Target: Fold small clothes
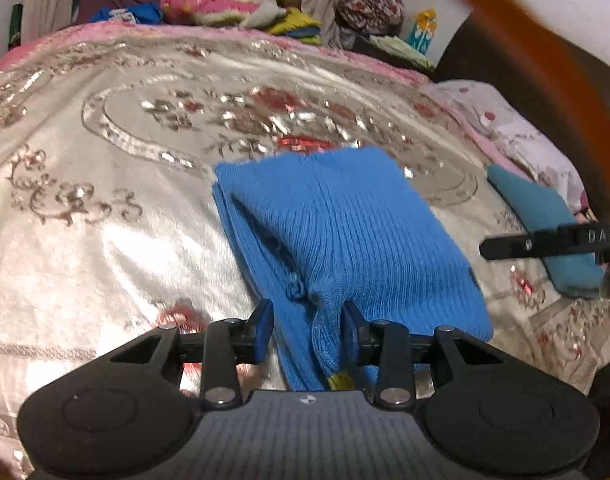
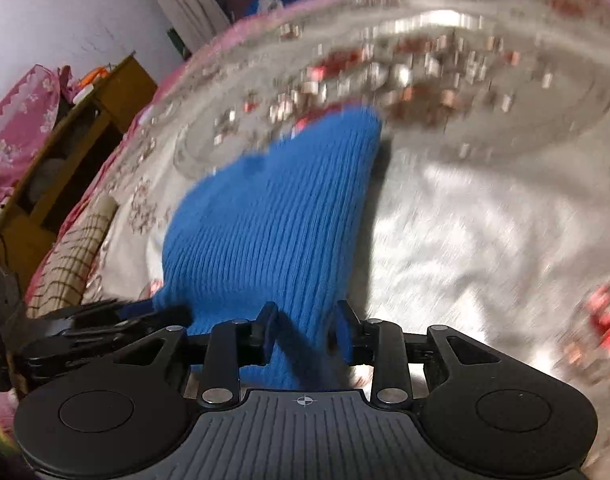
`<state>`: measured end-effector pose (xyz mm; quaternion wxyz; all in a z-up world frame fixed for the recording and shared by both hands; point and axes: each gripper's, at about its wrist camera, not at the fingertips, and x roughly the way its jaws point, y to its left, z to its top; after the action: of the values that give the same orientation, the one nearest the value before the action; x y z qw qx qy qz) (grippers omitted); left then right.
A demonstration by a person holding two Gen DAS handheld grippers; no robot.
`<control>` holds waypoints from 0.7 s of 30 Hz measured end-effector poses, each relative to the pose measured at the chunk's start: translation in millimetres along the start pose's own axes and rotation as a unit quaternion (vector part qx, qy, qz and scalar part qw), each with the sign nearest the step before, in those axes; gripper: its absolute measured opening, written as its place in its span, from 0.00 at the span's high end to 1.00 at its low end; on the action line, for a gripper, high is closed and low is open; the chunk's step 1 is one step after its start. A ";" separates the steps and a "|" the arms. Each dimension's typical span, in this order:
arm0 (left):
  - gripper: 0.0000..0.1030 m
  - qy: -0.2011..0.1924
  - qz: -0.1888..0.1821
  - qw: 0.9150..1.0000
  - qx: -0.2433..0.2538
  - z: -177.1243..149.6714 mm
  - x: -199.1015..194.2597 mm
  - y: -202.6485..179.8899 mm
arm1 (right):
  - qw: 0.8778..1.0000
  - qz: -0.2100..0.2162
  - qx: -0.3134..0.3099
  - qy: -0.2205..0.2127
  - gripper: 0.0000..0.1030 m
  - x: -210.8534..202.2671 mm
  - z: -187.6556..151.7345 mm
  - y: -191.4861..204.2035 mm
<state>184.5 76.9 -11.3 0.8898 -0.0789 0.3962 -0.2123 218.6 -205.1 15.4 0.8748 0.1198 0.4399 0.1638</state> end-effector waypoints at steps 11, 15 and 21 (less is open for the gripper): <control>0.55 -0.008 0.013 1.000 -0.019 3.6 22.3 7.9 | 0.997 0.049 -0.064 -0.017 0.64 63.8 57.8 59.2; 0.54 -0.018 0.011 0.999 -0.036 2.0 23.0 14.4 | 0.996 0.060 -0.063 0.012 0.63 114.9 72.2 77.1; 0.53 -0.026 0.023 0.999 -0.032 2.5 18.2 20.4 | 0.997 0.060 -0.031 0.022 0.63 155.6 80.4 85.1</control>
<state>203.6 87.1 -28.1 0.9012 -0.1042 0.3816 -0.1769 355.2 -71.3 -21.2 0.8569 0.1152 0.4458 0.2319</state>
